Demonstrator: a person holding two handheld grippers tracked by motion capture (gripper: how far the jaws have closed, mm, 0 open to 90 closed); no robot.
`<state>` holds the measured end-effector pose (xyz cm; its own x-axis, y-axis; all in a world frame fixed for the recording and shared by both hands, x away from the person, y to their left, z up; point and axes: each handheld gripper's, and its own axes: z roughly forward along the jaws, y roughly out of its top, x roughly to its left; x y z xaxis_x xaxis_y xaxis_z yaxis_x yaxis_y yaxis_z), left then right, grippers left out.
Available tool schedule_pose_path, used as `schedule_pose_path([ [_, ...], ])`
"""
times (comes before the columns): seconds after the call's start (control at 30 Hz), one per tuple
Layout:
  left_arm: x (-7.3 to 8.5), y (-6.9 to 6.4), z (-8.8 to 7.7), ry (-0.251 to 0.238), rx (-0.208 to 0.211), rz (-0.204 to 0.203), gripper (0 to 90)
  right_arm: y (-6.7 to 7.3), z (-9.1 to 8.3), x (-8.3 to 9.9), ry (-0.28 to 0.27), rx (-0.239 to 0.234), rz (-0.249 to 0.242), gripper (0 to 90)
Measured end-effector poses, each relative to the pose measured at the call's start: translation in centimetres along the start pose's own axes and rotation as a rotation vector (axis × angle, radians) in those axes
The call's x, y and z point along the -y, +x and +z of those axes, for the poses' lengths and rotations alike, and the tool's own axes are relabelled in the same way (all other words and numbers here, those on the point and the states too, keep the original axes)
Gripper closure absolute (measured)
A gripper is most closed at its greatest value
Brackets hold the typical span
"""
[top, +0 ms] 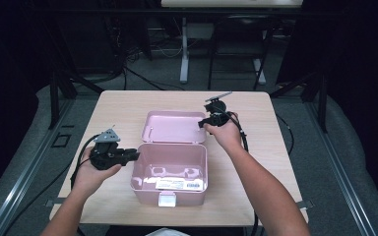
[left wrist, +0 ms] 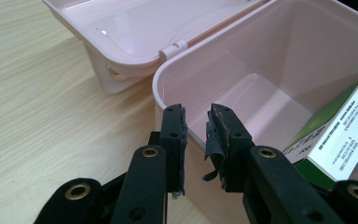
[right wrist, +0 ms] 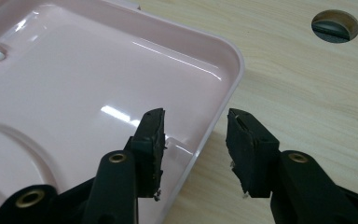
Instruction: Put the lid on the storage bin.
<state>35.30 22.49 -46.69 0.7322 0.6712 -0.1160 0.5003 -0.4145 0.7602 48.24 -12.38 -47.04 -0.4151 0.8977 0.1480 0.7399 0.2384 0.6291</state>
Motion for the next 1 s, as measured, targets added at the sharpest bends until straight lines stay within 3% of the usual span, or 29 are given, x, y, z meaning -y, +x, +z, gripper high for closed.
schedule_pose_path([
  [0.53, 0.0, -0.1, 0.0, 0.001, -0.001, 0.0, 75.6, -0.2, 2.0, -0.2, 0.014, 0.026, 0.077, 64.2],
  [1.0, 0.0, -0.1, 0.0, -0.001, -0.003, -0.003, 75.7, -0.7, 2.3, -0.4, 0.022, 0.03, 0.141, 73.8],
])
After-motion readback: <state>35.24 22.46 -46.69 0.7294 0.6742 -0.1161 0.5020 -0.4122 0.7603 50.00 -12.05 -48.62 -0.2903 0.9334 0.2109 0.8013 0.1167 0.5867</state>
